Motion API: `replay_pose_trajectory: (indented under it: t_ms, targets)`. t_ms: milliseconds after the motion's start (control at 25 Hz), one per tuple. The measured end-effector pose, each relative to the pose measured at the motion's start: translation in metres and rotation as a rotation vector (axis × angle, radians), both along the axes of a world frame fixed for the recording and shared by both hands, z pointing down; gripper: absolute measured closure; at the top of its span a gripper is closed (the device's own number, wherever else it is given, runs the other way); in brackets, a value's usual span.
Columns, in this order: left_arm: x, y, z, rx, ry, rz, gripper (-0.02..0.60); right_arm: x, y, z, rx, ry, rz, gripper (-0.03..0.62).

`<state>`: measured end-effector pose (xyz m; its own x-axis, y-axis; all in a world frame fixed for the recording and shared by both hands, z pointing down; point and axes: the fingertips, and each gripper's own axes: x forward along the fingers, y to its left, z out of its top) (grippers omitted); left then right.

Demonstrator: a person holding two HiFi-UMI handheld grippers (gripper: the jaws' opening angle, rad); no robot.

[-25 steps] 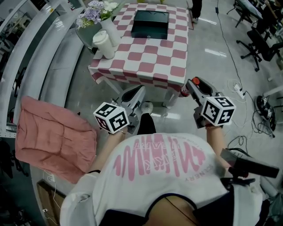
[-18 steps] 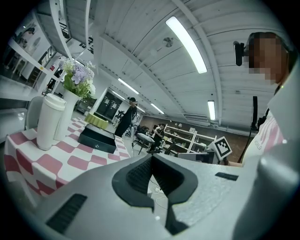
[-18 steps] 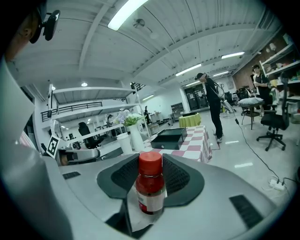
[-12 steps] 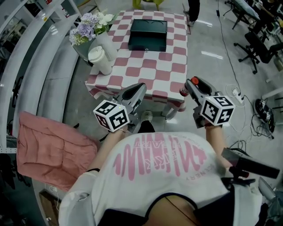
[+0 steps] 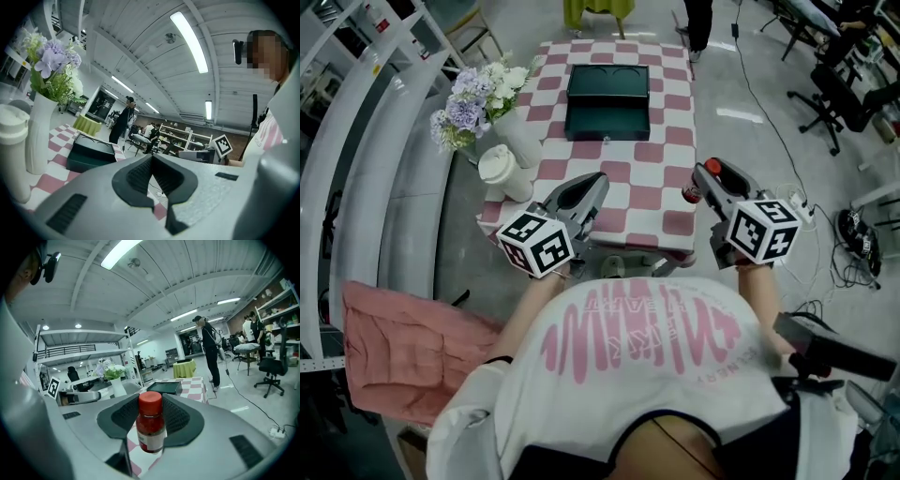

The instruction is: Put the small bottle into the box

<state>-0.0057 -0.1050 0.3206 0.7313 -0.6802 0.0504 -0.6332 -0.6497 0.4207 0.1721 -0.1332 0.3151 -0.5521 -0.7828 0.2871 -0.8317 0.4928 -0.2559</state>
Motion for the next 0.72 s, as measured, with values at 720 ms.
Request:
replay_pose_trajectory:
  t_ms: [720]
  targets:
    - [-0.026, -0.097, 0.024, -0.028, -0.059, 0.053, 0.575, -0.054, -0.104, 0.009, -0.002, 0.026, -0.023, 0.442]
